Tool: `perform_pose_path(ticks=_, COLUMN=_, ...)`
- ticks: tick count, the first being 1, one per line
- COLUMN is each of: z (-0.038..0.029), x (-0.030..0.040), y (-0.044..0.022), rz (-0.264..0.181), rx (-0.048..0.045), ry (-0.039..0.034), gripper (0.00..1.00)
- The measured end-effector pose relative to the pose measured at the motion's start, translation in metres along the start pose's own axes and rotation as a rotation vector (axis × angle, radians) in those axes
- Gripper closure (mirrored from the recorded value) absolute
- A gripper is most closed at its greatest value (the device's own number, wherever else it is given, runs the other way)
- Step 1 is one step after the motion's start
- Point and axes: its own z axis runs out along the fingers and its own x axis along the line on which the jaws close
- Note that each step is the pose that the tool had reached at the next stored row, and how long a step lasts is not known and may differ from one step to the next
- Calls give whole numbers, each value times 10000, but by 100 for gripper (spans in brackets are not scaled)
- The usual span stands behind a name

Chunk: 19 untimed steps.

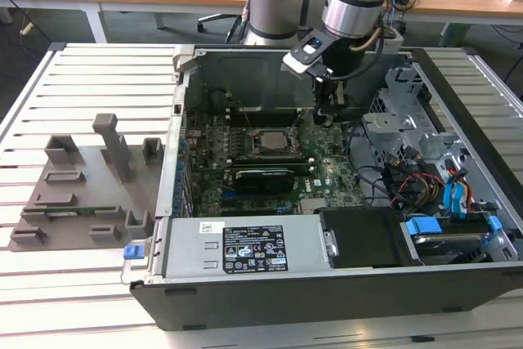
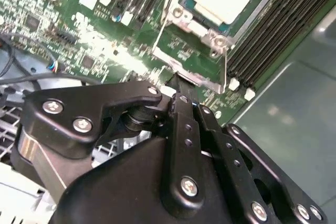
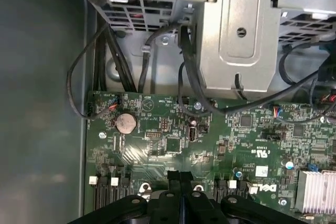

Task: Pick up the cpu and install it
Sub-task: 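Close the cpu cover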

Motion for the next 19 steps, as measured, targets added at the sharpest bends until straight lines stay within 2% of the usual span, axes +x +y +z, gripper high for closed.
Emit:
perform_pose_path(ticks=1, z=5, x=2, y=-44, rz=0, rx=0, ry=8, gripper=89)
perform_pose_path(ticks=3, z=10, x=5, y=-87, rz=0, rx=0, ry=15, gripper=89)
perform_pose_path(ticks=5, z=20, x=9, y=-180, rz=0, rx=-1, ry=21, gripper=89)
perform_pose_path(ticks=8, z=30, x=13, y=-262, rz=0, rx=-2, ry=23, gripper=89)
perform_pose_path(ticks=15, z=57, x=21, y=-391, rz=-2, rx=-1, ry=24, gripper=89)
perform_pose_path(ticks=19, z=144, x=32, y=-535, rz=-1, rx=-2, ry=28, gripper=89)
